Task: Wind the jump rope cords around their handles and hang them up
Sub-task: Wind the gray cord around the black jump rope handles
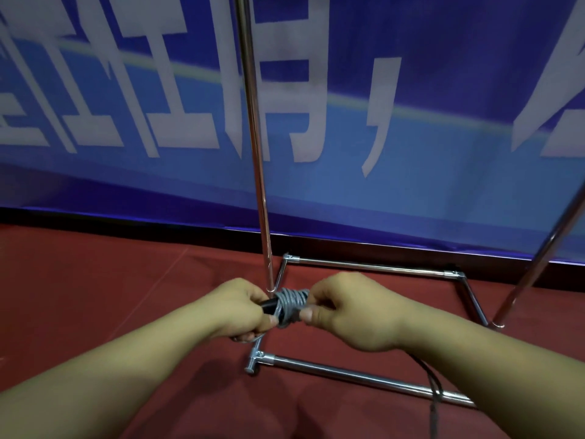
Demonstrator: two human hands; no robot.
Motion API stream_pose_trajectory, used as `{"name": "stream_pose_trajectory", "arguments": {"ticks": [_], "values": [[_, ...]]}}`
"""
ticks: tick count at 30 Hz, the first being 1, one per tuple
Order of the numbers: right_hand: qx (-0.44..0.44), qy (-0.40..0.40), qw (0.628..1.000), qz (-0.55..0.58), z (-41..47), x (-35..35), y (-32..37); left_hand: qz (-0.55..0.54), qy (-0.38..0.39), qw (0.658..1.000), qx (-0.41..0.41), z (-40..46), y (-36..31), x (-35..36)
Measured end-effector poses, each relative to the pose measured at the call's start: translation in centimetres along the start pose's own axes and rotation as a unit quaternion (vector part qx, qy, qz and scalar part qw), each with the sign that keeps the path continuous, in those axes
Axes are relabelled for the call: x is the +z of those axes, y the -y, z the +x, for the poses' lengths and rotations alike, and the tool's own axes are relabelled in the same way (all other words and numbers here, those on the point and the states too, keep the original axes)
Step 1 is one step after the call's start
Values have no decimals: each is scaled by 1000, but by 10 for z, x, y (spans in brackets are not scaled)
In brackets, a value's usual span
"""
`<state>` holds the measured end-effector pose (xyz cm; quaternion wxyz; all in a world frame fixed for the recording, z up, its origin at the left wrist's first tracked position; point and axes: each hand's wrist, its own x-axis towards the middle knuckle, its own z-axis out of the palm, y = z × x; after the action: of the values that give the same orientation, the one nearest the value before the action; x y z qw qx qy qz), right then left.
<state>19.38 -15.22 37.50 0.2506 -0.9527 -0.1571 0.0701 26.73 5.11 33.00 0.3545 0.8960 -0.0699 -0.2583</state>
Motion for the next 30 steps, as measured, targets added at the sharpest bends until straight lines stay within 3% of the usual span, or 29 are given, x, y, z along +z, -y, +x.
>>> {"name": "stream_pose_trajectory", "arguments": {"ticks": [7, 11, 15, 18, 22, 28, 30], "values": [[-27, -118, 992, 23, 8, 0, -10, 228, -8, 965, 128, -22, -23, -2], [-6, -111, 993, 40, 12, -3, -29, 222, 82, 950, 205, -40, -39, 1], [28, -110, 991, 73, 14, -8, -44, 219, 93, 940, 243, -50, -49, -2], [35, -93, 991, 89, 15, -12, -49, 180, 124, 942, 254, -54, -49, 1], [46, -98, 982, 155, 15, -20, -63, 46, 157, 953, 255, -61, -56, 4], [41, -112, 938, 326, 17, -25, -67, -108, 124, 946, 278, -67, -70, 5], [5, -118, 944, 307, 12, -25, -67, -142, 111, 942, 283, -68, -73, 6]]}}
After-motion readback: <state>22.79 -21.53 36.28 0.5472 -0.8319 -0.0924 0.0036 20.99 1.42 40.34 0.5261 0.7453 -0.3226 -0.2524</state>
